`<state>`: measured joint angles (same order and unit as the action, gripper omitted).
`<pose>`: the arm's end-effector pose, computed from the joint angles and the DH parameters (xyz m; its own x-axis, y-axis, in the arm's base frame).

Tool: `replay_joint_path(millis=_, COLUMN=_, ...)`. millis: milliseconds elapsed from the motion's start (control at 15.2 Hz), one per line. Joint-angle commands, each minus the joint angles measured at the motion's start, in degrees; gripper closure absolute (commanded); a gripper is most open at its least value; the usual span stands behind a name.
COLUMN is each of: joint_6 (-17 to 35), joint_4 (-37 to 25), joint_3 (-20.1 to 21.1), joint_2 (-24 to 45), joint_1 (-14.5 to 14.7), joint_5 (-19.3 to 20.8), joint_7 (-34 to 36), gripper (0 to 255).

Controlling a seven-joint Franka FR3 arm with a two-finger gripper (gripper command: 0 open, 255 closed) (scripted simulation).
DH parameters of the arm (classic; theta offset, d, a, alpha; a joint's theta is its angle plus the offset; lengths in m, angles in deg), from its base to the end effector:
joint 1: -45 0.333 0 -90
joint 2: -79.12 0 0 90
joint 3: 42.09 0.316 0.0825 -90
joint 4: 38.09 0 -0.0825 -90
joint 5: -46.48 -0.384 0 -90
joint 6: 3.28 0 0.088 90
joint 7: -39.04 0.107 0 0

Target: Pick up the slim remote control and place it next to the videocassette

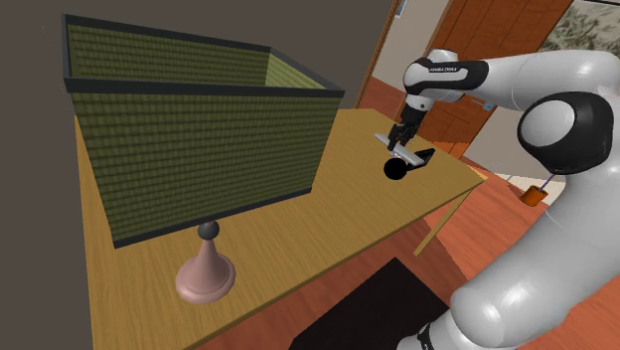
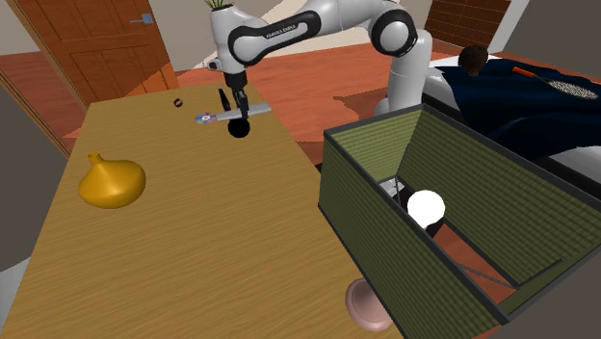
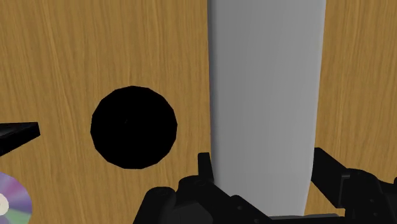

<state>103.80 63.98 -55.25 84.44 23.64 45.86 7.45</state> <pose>0.4885 -0.3301 0.4979 0.9985 -0.0534 -0.0081 -0.0533 -0.9985 0.0076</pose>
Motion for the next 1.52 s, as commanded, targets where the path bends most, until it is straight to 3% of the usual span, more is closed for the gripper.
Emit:
replay_joint_path(millis=0, joint_6=-0.2, joint_4=-0.7, joint_3=-1.2, joint_2=0.6, joint_1=-1.5, joint_5=-0.2, joint_7=-2.9, gripper=255)
replay_joint_path(millis=792, joint_6=-3.0, joint_4=-11.9, joint_3=-7.3, joint_2=9.4, joint_1=-11.6, joint_5=-4.0, joint_7=-19.4, gripper=255)
replay_joint_path(millis=1452, joint_6=-10.0, joint_4=-32.3, joint_3=-9.6, joint_2=23.9, joint_1=-23.4, joint_5=-9.8, joint_7=-31.7, gripper=255)
